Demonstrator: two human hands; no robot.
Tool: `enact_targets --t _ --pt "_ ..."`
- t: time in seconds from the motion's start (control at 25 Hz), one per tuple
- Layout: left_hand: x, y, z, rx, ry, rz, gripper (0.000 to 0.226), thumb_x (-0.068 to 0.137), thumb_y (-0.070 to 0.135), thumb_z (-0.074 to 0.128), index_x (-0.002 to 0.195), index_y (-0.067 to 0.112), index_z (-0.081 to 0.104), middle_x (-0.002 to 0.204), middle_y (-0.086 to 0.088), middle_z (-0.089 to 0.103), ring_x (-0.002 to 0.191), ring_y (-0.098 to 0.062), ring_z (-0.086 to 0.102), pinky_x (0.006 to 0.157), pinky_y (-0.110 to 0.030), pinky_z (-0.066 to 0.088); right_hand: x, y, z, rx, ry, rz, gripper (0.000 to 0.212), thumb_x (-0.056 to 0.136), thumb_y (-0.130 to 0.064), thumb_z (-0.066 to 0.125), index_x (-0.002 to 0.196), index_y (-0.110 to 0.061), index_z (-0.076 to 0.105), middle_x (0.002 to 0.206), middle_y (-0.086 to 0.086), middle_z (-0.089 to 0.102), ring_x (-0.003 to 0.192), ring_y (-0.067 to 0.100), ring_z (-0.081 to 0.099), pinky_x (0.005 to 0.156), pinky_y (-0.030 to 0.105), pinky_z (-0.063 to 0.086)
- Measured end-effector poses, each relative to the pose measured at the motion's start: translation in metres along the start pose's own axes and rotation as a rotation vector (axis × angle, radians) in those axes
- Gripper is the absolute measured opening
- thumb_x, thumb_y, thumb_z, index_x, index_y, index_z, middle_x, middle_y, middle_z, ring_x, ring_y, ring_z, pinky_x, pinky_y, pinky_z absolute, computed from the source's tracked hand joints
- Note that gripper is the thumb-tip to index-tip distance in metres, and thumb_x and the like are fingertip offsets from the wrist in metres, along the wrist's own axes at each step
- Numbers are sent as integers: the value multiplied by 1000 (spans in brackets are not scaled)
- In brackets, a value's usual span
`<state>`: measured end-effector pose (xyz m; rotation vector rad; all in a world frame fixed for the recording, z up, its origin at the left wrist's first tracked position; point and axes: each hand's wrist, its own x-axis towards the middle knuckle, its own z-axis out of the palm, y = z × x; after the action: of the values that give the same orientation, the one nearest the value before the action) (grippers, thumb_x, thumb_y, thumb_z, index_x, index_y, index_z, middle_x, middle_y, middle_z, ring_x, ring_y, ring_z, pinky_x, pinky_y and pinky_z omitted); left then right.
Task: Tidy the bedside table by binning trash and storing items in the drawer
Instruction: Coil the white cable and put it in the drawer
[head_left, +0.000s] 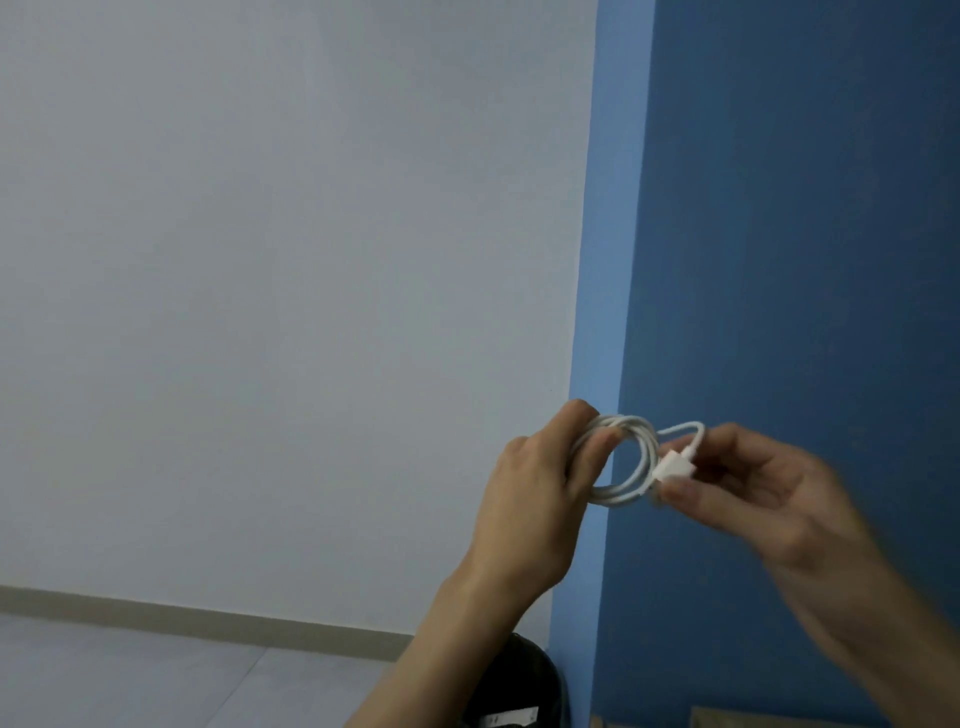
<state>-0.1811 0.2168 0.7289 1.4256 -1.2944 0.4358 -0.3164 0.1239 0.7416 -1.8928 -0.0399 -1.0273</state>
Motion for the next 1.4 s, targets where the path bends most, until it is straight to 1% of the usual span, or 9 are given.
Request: enact_targets --t 0.08,0.16,0.4,0.56,0.72,0.84,0.96,1.12,1.4 --pt "-3 4 6 -33 -1 -15 30 95 41 36 81 16 45 68 -5 51 60 -27 45 57 -45 46 2 10 13 -95 193 -76 38 56 -45 79 72 -13 65 75 6 68 72 27 60 66 29 50" --pt "-6 4 11 -60 -2 -34 32 95 44 32 85 18 46 73 -6 57 64 -29 51 60 -49 48 5 19 25 -169 324 -118 22 63 -25 78 67 -14 59 68 4 63 64 23 55 58 22 47" --pt "-6 9 19 -111 -12 -45 36 89 52 30 83 20 46 75 -3 62 67 -26 54 60 -46 49 17 30 39 126 356 -44 34 77 5 64 87 -26 52 86 -4 68 66 -2 64 53 9 47" --pt "-9 10 20 -118 19 -52 33 89 50 31 85 22 48 70 3 60 61 -20 50 57 -41 48 16 27 34 5 276 -57 6 74 -23 72 79 -21 72 73 -3 74 65 5 65 60 16 51" --pt "-10 15 21 -160 28 -48 31 90 50 34 87 23 48 69 13 55 60 -15 49 60 -43 50 12 29 18 278 43 -8 54 53 -54 79 91 -16 74 85 6 74 83 17 67 73 23 55" --pt "-7 18 20 -177 22 -44 26 92 46 36 83 25 46 66 16 53 60 -13 48 60 -42 50 8 33 6 649 -132 60 57 54 -41 83 95 -3 70 95 17 65 92 26 62 77 32 55" --pt "-6 21 19 -174 4 -26 24 92 45 36 76 29 42 60 19 49 55 -4 41 58 -36 44 8 44 1 781 -108 121 56 45 -36 89 89 -6 73 84 12 70 82 20 68 73 32 56" --pt "-6 20 16 -209 -4 -13 27 95 38 41 77 18 47 62 17 49 55 -3 40 56 -33 44 13 40 -5 582 -45 119 52 27 -41 92 72 -17 77 66 -3 73 63 7 69 62 19 56" --pt "-5 11 0 -102 6 -47 28 95 36 46 80 13 54 71 -3 52 62 -23 45 61 -44 46 18 20 -44 -409 59 -36 60 36 -86 56 72 -41 72 72 -14 72 74 6 67 72 16 49"
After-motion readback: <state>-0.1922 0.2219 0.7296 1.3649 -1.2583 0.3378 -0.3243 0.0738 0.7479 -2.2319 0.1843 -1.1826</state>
